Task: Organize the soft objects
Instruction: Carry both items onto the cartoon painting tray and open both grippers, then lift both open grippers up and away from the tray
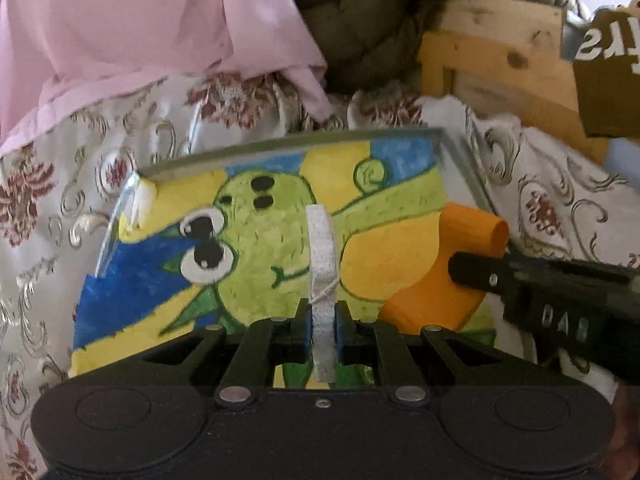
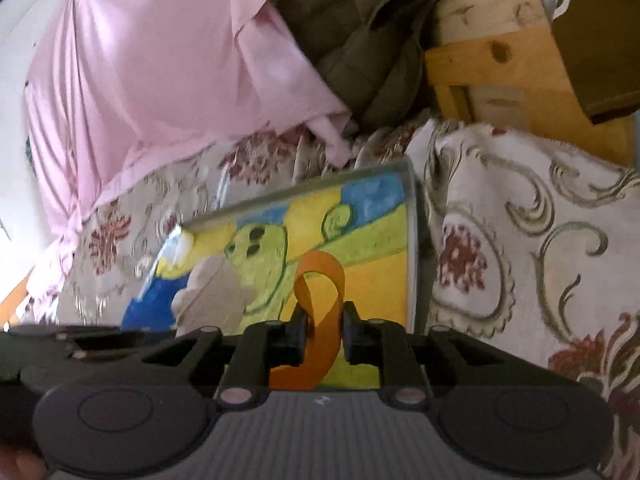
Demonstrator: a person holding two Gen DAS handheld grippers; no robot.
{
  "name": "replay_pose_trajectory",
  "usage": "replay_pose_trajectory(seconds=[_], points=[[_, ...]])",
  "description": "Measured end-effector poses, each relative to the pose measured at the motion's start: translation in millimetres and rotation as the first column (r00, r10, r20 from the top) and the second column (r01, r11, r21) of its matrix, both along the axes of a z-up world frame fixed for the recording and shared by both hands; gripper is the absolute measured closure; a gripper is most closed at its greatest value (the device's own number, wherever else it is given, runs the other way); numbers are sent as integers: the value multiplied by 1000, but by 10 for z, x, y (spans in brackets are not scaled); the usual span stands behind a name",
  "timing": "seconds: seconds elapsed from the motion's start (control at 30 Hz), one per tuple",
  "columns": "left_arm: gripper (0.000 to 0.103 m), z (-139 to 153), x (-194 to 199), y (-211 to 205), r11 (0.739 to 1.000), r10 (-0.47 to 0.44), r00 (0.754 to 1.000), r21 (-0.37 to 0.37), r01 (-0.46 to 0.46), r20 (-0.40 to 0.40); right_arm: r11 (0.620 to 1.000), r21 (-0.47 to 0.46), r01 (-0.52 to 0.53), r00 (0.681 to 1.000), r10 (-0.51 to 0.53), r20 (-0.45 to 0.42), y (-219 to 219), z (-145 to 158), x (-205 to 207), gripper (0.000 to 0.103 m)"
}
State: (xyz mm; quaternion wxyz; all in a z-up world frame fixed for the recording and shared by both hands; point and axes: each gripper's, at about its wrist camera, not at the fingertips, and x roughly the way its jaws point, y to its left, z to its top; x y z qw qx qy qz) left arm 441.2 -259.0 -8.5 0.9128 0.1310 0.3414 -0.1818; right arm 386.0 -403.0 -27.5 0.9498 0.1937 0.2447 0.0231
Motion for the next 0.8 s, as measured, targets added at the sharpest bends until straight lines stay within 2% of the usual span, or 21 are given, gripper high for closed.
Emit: replay_pose_trajectory(seconds=[0.1, 0.3, 0.37, 0.4, 0.47, 0.53, 0.7, 0.8], points=[[91, -52, 30, 17, 1000, 13, 1000, -12, -13, -26, 1000, -4, -9, 1000, 9, -25, 18, -63, 15, 83], [89, -117, 108, 104, 997, 63, 994, -37, -67, -90, 1000, -5, -12, 999, 12, -49, 81, -146, -10, 62], [84, -118, 115, 121, 997, 61, 992, -33, -65, -114, 1000, -3, -11, 999, 11, -46, 80, -141, -30, 56], [81, -107, 109, 132, 997, 66, 991, -35, -70, -115, 1000, -1, -13, 999, 13, -46, 78, -132, -37, 48], [76, -57, 82, 161, 995, 87, 991, -48, -93, -104, 1000, -2, -10, 999, 10, -39, 73, -90, -62, 41], [65, 11, 35, 200, 990, 111, 989, -71, -118, -95, 1000, -9, -7, 1000, 7, -19, 62, -22, -103, 31], [53, 222, -143, 265, 988, 135, 990, -70, -138, -49, 999, -30, 38, 999, -37, 40, -37, 188, -328, 20], [47, 378, -290, 364, 980, 165, 986, -108, -167, -26, 998, -33, 58, 997, -56, 62, -99, 321, -522, 16]])
